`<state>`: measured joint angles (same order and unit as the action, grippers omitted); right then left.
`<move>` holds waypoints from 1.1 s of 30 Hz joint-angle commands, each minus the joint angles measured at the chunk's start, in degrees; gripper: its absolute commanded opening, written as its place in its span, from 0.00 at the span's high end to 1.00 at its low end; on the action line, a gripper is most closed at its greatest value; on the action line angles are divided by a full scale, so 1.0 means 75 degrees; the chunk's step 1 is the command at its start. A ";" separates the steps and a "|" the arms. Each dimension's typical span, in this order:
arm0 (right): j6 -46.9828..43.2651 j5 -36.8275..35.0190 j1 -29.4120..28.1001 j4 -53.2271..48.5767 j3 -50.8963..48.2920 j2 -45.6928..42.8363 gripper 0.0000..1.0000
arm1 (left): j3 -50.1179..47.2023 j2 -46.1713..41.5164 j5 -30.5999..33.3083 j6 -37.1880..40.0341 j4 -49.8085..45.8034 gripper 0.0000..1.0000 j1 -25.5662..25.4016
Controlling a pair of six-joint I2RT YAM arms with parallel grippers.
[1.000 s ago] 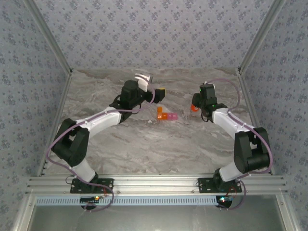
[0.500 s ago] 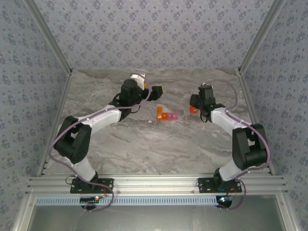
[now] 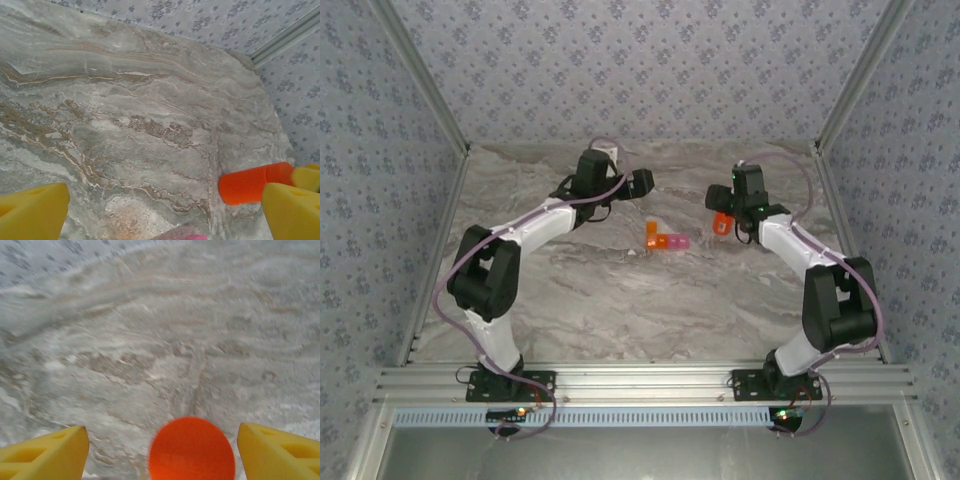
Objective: Sort the pills into containers
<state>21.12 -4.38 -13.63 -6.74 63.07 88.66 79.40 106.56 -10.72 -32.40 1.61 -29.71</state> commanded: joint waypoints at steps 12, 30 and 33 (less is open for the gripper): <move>-0.0340 0.2244 -0.1055 -0.2432 0.1618 0.0806 0.25 | 0.1859 0.1206 -0.0172 0.1225 -0.3023 1.00 -0.0021; -0.0385 0.1234 -0.1605 -0.2939 0.1415 0.2425 0.27 | 0.2808 0.2138 -0.0146 0.1520 -0.4011 1.00 -0.0331; -0.0470 0.1231 -0.1618 -0.3008 0.1386 0.2553 0.27 | 0.2803 0.2203 -0.0208 0.1517 -0.3994 1.00 -0.0365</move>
<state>19.14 6.22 -25.39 -27.00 73.76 106.98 98.87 121.99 -11.20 -22.06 -26.85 -32.05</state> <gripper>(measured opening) 0.733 0.042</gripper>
